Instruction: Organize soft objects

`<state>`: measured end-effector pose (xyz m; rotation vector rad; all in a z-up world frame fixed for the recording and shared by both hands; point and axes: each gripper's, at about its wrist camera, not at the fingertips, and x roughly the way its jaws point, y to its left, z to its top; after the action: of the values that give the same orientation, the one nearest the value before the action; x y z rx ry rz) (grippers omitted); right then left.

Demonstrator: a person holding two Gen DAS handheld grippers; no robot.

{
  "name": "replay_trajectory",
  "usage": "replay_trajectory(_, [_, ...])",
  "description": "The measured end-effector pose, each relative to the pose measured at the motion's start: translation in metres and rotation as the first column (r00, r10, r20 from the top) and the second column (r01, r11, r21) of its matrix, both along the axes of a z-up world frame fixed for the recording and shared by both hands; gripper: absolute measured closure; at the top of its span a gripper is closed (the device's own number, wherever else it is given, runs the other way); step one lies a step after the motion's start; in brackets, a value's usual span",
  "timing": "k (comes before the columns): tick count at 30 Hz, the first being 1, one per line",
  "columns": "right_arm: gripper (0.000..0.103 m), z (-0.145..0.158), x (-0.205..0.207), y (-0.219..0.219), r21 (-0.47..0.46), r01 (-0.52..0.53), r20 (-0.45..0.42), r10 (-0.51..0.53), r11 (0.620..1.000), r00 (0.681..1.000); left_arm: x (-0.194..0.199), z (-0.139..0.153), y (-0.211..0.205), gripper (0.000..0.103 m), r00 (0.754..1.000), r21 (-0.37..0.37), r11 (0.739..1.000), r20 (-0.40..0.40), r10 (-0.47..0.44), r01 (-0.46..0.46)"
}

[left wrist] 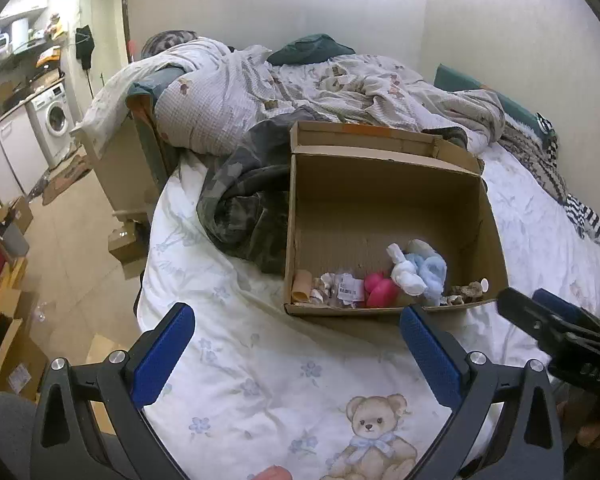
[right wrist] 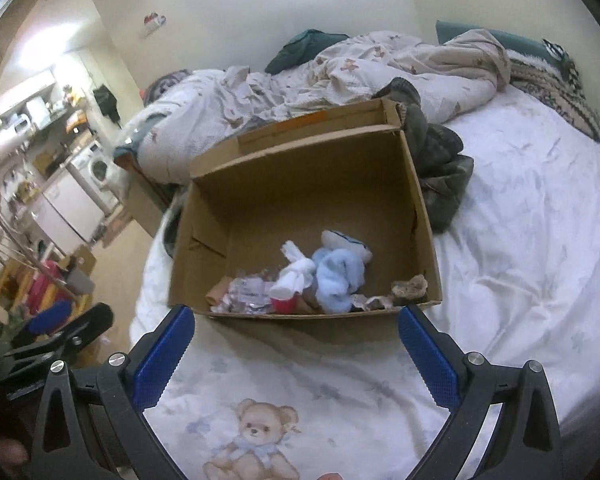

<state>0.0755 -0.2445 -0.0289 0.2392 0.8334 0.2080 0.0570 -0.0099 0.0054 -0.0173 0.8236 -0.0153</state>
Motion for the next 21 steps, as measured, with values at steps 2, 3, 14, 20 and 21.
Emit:
replay_trajectory(2, [0.0,-0.0008,0.0018,0.0035,-0.016,-0.006,0.004,0.006,1.0,1.0,0.0009,-0.0007,-0.002,0.001,1.0,0.018,1.0,0.008,-0.001,0.001])
replay_trajectory(3, [0.0,-0.0012,0.0023,0.0044,-0.024,-0.006,0.005,0.006,1.0,1.0,0.0003,-0.0014,-0.0031,0.001,1.0,0.027,1.0,0.013,0.002,-0.002])
replay_trajectory(14, [0.0,-0.0008,0.0009,0.0048,-0.051,0.016,0.008,-0.016,0.999,1.0,0.0035,-0.0033,-0.0002,0.001,1.0,0.006,1.0,0.014,0.013,-0.013])
replay_trajectory(20, [0.0,-0.0006,0.0006,0.0043,-0.058,0.021,0.009,-0.02,0.998,1.0,0.0026,-0.0012,0.0007,0.0,1.0,-0.013,1.0,0.016,0.017,-0.017])
replay_trajectory(21, [0.0,-0.0008,0.0006,0.0042,-0.057,0.021,0.01,-0.02,0.998,1.0,0.0024,-0.001,0.0008,0.0,1.0,-0.015,1.0,0.015,0.017,-0.017])
